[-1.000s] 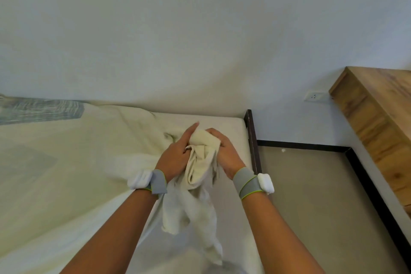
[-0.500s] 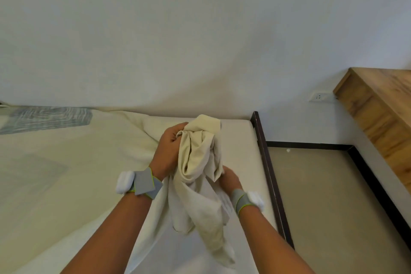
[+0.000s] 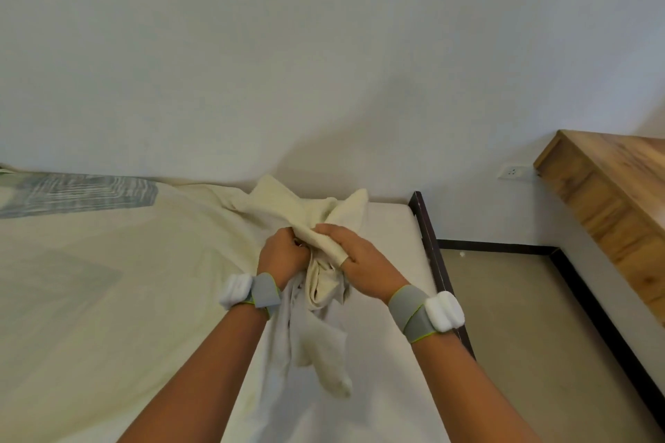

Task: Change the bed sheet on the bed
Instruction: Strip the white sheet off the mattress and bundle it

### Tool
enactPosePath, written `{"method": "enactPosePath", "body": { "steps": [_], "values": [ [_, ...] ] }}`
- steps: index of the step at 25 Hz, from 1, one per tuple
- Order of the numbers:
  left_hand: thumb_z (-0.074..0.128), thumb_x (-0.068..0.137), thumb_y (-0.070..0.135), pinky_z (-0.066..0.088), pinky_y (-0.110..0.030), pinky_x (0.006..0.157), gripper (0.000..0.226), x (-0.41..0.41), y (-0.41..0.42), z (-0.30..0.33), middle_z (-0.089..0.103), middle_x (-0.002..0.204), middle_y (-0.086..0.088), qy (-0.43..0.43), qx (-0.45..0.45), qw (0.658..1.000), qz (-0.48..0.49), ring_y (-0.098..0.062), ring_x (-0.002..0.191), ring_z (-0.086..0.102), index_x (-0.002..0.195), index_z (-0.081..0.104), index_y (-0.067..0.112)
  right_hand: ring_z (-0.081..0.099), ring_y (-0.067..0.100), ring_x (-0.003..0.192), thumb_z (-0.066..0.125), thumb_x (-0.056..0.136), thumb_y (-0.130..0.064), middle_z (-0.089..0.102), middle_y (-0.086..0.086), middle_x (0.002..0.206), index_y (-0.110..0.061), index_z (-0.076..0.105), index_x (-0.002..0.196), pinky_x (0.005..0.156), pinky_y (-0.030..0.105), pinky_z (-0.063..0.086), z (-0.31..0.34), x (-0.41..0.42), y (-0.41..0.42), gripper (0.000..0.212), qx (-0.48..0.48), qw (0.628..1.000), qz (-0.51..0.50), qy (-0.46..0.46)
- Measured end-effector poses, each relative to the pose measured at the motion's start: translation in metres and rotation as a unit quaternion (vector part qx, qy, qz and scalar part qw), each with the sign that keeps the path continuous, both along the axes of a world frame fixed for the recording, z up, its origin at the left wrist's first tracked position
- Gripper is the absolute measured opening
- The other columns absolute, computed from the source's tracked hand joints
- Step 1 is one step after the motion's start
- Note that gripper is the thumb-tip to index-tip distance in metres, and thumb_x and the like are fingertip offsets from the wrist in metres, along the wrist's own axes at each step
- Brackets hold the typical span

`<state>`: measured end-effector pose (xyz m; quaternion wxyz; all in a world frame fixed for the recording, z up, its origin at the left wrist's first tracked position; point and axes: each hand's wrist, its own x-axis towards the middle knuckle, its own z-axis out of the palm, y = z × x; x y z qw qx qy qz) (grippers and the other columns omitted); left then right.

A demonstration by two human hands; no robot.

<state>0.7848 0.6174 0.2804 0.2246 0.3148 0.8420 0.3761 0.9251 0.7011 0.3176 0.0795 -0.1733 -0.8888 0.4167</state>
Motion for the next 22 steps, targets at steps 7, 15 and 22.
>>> {"method": "enactPosePath", "body": {
  "steps": [7, 15, 22],
  "values": [
    [0.062, 0.079, 0.021, 0.053, -0.038, 0.080, 0.020, 0.023, -0.003, 0.002, 0.067, 0.090, -0.005, -0.113, 0.091, 0.989, 0.017, -0.025, 0.086, 0.062, 0.097, 0.062, 0.012, 0.019, 0.031, 0.142, 0.078, 0.065, -0.029, 0.000, -0.001, 0.155, -0.050, 0.007, 0.144, 0.105, 0.050, 0.037, -0.033, 0.003, -0.016, 0.109, 0.163, 0.978, -0.059, -0.113],
    [0.077, 0.052, 0.067, 0.023, -0.041, 0.115, 0.132, 0.013, -0.063, -0.025, 0.010, 0.157, 0.002, 0.121, 0.108, 0.984, -0.069, -0.018, 0.144, 0.015, 0.151, -0.001, 0.028, 0.055, 0.017, 0.105, 0.062, 0.067, 0.005, 0.056, -0.001, 0.112, -0.027, 0.064, 0.108, 0.088, 0.020, 0.044, -0.012, -0.003, -0.004, 0.052, 0.085, 0.978, -0.151, 0.120],
    [0.059, 0.037, 0.091, -0.010, -0.055, 0.114, 0.145, -0.031, -0.052, -0.010, 0.022, 0.152, 0.014, 0.191, -0.070, 0.973, -0.108, -0.008, 0.144, 0.009, 0.148, -0.015, 0.035, 0.060, 0.011, 0.110, 0.066, 0.068, 0.006, 0.067, -0.001, 0.105, -0.027, 0.068, 0.092, 0.096, 0.026, 0.046, 0.059, 0.048, -0.004, 0.041, -0.068, 0.952, -0.077, 0.289]
  ]
}}
